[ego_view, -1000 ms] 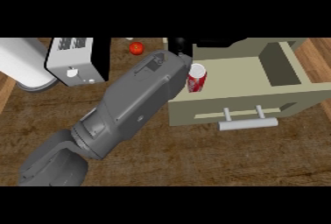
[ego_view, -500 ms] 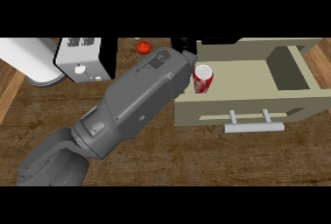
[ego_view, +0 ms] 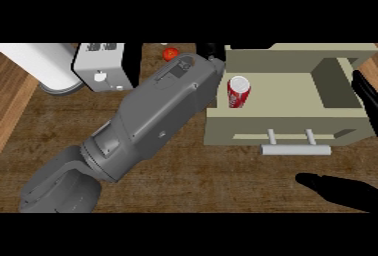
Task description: Pick up the can, place it into the drawer and close the drawer
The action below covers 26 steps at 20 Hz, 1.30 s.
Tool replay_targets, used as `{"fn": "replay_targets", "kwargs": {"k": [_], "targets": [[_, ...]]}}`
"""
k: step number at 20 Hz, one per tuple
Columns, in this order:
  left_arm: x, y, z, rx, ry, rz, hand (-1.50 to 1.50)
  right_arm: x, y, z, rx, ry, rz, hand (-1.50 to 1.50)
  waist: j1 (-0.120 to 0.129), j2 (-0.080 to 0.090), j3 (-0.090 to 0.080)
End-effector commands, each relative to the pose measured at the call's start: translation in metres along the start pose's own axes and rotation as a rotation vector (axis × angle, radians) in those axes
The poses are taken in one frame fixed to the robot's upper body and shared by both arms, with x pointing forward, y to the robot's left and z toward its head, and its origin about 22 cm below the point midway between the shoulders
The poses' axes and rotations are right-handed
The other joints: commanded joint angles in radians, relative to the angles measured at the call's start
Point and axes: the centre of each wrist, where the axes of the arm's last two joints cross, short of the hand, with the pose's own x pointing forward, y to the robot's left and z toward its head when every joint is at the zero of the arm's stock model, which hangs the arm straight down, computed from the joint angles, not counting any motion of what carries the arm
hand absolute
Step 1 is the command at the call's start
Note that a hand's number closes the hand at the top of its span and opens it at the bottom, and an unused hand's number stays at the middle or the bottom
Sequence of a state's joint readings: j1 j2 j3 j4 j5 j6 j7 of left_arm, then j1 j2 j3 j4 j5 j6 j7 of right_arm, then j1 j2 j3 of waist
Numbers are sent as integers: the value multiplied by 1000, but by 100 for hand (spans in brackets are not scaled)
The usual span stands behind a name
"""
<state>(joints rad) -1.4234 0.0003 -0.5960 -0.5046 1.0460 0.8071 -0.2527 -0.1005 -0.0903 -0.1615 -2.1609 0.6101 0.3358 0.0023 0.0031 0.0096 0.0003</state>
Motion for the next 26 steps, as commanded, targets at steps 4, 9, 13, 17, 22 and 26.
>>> {"fn": "replay_targets", "kwargs": {"k": [4,9,13,17,22,26], "targets": [[5,24,-10,13,0,-9,-150,-14,47,-46,82,-24,166,-150,22,-8,0],[8,32,-10,36,-9,-34,-150,-28,74,-77,155,-44,271,-150,28,-10,0],[12,33,-9,59,9,-35,-150,-39,111,-82,225,-59,408,-150,34,-10,0],[28,60,-20,47,13,-42,-150,-66,99,-116,192,-5,466,-150,32,-8,0],[27,86,-19,62,7,-30,-150,-71,157,-126,208,40,502,-150,42,-6,0],[38,84,-14,55,7,-50,-150,-113,163,-114,210,59,568,-150,47,-4,1]]}}
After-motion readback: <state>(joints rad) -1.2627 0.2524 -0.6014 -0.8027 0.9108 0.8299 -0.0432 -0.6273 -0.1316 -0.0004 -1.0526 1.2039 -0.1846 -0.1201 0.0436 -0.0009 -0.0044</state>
